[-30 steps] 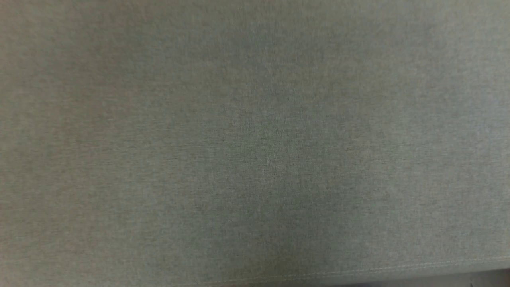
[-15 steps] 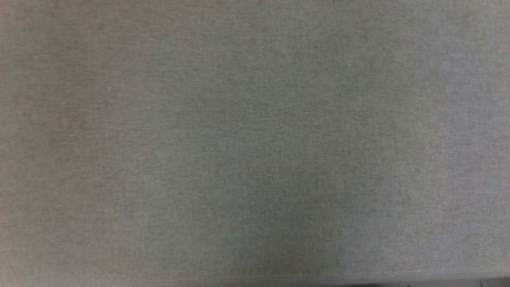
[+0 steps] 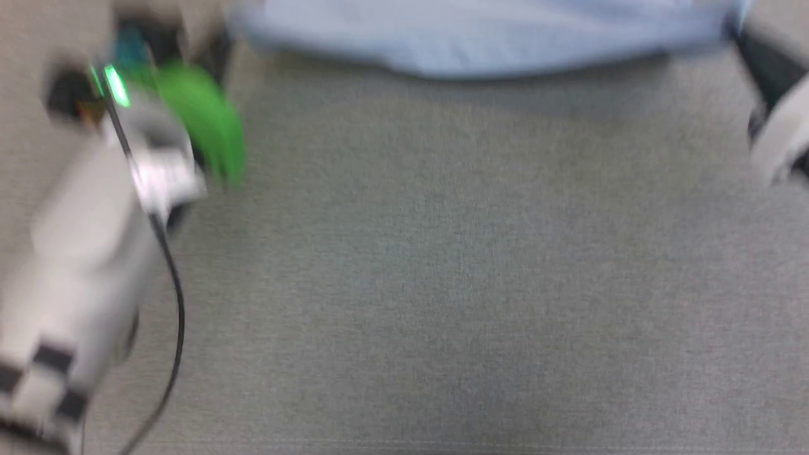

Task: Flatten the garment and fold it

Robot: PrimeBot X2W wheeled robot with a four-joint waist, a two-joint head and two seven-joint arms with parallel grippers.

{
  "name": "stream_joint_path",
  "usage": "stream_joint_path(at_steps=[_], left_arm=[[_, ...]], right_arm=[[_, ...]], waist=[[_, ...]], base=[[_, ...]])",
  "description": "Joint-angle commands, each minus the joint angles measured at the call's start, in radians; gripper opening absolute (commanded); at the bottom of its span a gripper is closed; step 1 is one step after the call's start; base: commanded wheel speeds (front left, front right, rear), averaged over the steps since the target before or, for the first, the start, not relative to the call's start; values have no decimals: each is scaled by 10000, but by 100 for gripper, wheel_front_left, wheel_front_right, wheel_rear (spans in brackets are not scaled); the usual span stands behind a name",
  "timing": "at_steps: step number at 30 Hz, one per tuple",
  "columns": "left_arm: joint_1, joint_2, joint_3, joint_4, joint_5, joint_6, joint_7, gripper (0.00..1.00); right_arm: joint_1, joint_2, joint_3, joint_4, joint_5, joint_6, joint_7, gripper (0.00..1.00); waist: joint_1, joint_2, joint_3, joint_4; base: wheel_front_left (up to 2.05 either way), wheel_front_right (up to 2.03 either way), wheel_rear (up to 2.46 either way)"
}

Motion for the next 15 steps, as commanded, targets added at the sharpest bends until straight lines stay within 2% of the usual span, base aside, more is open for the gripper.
stream_joint_path(at_steps=[1,6,10,15], left_arm=[[871,376,-76,-566,-189,178,271,0],[3705,1664,-435,-3192,-748,891,1558,0],[5696,2804,-649,-5622,-1248,1724,2570,0],[7253,3800,-960,-7825,-1697,2418,3457,0]], right_arm=[[545,-193,167,-270,189,-17,32,0],[2193,-691,737,-1194,738,-17,376,0],[3193,-1171,1203,-1991,785,-17,604,0],[4201,-1715,1445,-2488,986,-17,1016,0]], waist=[[1,0,-1145,258],[1,0,-1921,257],[1,0,-2433,293],[1,0,-2935,352]], base=[[0,0,0],[0,0,0],[0,0,0],[0,0,0]])
